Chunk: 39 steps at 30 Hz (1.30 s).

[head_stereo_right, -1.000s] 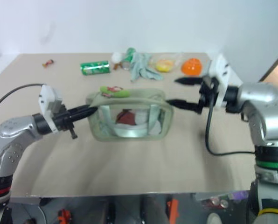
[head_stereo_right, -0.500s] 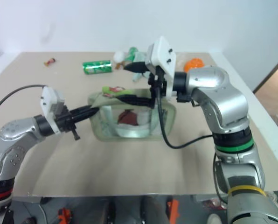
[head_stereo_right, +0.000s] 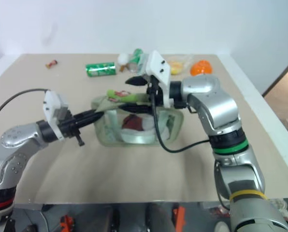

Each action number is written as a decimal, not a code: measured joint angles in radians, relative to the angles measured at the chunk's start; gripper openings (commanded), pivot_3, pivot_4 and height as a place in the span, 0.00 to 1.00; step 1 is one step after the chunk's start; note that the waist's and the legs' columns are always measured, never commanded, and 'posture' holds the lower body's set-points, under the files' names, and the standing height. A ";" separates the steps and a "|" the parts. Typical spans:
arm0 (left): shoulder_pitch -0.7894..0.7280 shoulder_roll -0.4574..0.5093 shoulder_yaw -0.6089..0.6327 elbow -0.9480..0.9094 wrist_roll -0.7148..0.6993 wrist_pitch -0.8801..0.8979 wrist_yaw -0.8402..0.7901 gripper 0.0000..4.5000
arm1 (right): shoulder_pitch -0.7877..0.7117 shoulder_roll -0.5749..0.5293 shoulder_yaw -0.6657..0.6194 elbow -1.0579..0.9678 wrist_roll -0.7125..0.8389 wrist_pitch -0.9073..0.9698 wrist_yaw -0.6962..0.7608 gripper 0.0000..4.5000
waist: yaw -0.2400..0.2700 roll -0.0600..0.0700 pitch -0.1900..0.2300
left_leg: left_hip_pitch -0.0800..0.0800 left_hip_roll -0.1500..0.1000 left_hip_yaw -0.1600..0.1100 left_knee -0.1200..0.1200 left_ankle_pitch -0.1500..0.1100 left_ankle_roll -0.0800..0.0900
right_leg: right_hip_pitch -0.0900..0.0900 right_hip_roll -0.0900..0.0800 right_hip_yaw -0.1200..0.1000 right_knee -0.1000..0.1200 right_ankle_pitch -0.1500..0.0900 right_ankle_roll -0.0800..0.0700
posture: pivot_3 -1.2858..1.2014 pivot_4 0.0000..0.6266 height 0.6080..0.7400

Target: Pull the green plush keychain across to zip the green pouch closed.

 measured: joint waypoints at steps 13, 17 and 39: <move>0.006 -0.007 -0.002 -0.006 0.015 -0.010 0.002 0.00 | 0.000 0.010 -0.014 0.004 0.039 0.103 -0.007 0.01 | 0.000 0.000 0.000 | 0.000 0.000 0.000 0.000 0.000 0.000 | 0.000 0.000 0.000 0.000 0.000 0.000 | 0.52 0.24 1.00; 0.006 -0.008 -0.004 -0.006 0.016 -0.017 0.001 0.00 | 0.000 0.006 -0.036 0.005 0.064 0.133 0.000 0.01 | 0.000 0.000 0.000 | -0.001 0.000 0.000 0.000 0.000 0.000 | 0.000 0.000 -0.001 -0.001 0.000 0.000 | 0.52 0.24 1.00; -0.023 -0.009 -0.043 -0.022 0.014 -0.020 0.003 0.00 | -0.042 -0.088 -0.122 0.037 0.080 0.033 0.019 0.01 | -0.001 0.001 0.000 | -0.005 0.000 -0.001 0.000 -0.001 0.002 | -0.002 0.000 -0.001 -0.006 0.002 0.002 | 0.52 0.24 1.00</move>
